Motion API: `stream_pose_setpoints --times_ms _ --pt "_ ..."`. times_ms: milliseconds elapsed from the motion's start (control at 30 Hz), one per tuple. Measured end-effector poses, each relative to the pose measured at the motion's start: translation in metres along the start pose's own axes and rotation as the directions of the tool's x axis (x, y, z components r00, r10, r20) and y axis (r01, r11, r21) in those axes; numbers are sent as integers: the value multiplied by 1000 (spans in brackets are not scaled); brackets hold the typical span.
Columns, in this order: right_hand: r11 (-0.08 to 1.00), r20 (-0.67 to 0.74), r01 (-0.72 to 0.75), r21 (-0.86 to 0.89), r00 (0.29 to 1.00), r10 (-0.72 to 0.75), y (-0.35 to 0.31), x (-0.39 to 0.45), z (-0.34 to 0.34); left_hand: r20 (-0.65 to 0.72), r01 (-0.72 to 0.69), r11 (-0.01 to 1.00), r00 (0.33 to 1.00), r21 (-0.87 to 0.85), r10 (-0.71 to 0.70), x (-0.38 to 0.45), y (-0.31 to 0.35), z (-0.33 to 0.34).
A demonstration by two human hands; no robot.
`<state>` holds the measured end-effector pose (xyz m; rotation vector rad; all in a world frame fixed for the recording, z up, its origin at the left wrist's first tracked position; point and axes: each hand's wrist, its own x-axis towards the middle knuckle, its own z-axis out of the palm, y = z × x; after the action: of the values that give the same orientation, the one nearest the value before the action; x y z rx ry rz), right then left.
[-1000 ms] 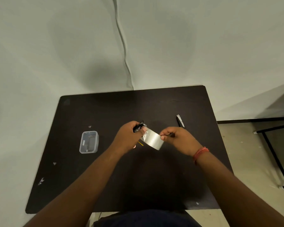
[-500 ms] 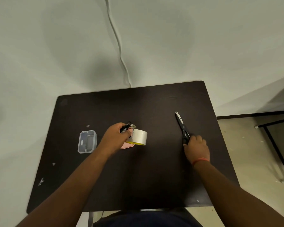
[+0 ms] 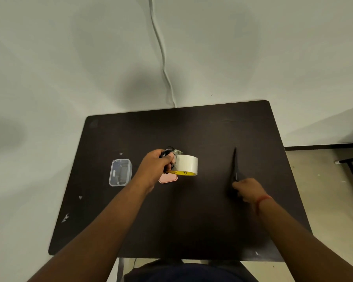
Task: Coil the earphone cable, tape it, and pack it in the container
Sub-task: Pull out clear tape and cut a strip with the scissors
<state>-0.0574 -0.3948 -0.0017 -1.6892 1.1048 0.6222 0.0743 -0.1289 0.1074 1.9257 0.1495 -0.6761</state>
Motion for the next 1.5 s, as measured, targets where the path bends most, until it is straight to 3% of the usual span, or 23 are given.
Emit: stream_pose_setpoints --times_ms 67,167,333,467,700,933,1067,1500 --pt "970 132 -43 239 991 12 2 -23 9 16 11 999 1000 -41 -10 3 -3 1" --pt "887 286 -92 452 957 -47 8 -55 17 35 21 997 999 -70 -18 4 -5 8" --pt "802 324 -21 597 921 -217 16 -107 36 75 29 999 997 17 -30 16 -15 28" --pt "788 256 101 608 914 -314 23 -138 47 90 40 998 995 55 -45 26 -19 46" --pt "832 263 204 517 887 -380 35 -159 62 103 52 993 993 109 -63 36 -42 55" --pt "818 359 138 559 849 -389 36 -163 90 35 94 990 995 107 -98 39 -57 35" --pt "825 402 98 557 837 -371 28 -158 107 -48 110 975 994 192 -103 38 -62 24" --pt "801 419 88 592 816 -399 22 -153 139 -48 119 982 992 147 -113 40 -70 1"
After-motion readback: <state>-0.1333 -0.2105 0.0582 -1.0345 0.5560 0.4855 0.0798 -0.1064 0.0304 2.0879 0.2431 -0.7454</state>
